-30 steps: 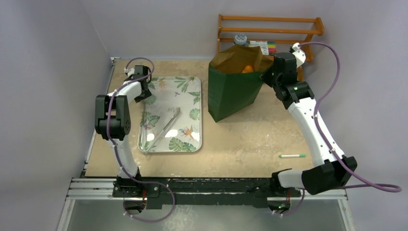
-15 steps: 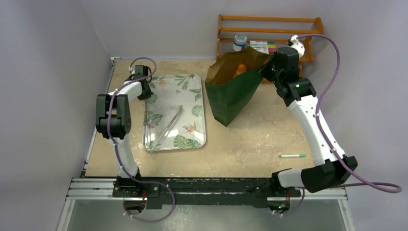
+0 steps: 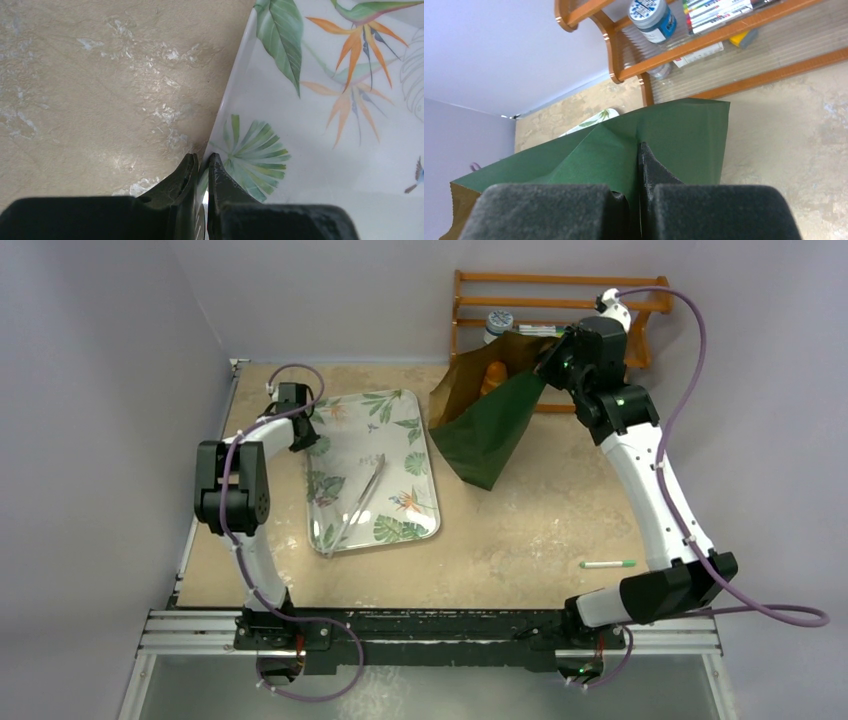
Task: Take the fake bread out of the paper bag
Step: Pick up the paper bag from the center of the board.
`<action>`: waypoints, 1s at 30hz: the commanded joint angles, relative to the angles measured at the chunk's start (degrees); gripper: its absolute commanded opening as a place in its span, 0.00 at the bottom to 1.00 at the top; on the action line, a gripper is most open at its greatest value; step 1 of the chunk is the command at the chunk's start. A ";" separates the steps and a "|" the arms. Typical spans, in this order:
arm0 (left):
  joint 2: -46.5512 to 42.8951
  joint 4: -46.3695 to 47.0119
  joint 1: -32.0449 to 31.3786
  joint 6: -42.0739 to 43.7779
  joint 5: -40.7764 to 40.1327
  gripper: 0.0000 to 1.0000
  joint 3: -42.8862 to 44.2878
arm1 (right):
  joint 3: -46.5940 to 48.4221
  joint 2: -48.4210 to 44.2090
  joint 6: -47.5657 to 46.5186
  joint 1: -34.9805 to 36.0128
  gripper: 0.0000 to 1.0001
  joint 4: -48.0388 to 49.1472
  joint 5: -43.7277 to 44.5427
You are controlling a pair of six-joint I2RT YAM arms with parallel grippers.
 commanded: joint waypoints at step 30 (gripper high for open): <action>-17.89 -9.22 -12.07 -14.84 -8.54 0.00 -18.87 | 11.74 1.12 4.23 3.16 0.00 15.50 -29.09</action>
